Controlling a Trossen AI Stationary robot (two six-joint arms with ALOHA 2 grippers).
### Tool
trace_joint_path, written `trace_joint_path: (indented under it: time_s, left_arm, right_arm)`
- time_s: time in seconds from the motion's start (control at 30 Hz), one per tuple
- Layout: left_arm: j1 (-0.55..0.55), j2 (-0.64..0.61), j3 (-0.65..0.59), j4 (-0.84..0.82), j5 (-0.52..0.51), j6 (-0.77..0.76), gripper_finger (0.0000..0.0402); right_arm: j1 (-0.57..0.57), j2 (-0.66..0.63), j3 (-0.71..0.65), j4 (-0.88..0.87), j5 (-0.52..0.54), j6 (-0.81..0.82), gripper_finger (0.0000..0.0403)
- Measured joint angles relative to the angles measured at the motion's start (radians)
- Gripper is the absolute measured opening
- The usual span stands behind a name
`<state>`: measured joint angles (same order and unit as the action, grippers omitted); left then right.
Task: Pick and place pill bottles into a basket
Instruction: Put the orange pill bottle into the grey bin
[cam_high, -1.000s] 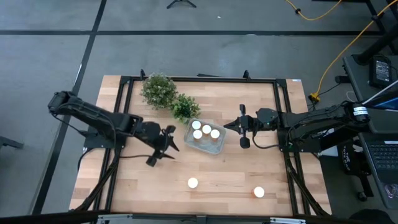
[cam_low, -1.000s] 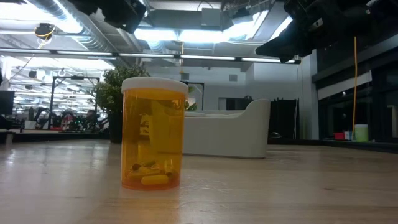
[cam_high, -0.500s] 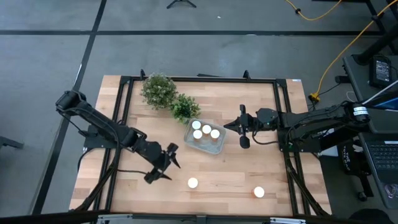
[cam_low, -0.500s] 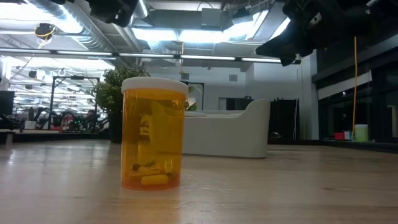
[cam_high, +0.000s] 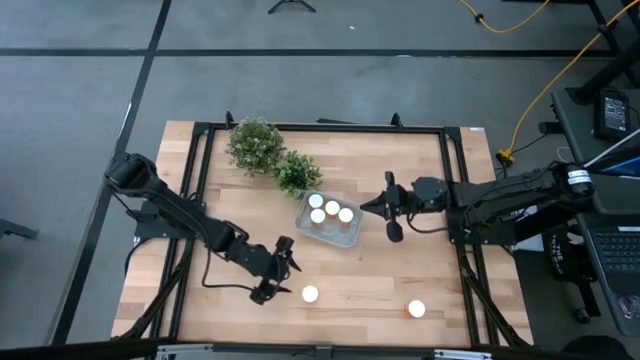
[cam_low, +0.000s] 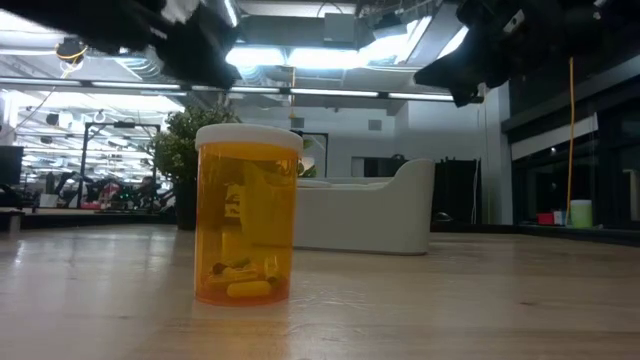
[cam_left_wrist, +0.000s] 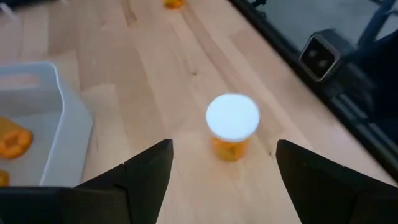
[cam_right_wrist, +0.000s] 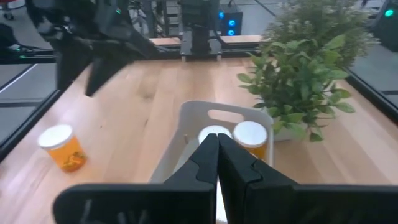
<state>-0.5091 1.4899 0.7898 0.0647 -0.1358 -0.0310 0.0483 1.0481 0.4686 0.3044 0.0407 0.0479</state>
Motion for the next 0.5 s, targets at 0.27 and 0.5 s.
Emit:
trace_joint_path:
  time_s: [0.27,0.5]
  left_arm:
    - [0.007,0.097,0.031,0.023,-0.028,-0.106,0.0281]
    - [0.007,0.197,0.173,-0.153,-0.025,-0.127,0.0281]
  right_arm:
    - [0.073,0.0,0.0,0.0,0.0,0.004,0.001]
    - [0.131,0.0,0.0,0.006,0.0,0.029,0.001]
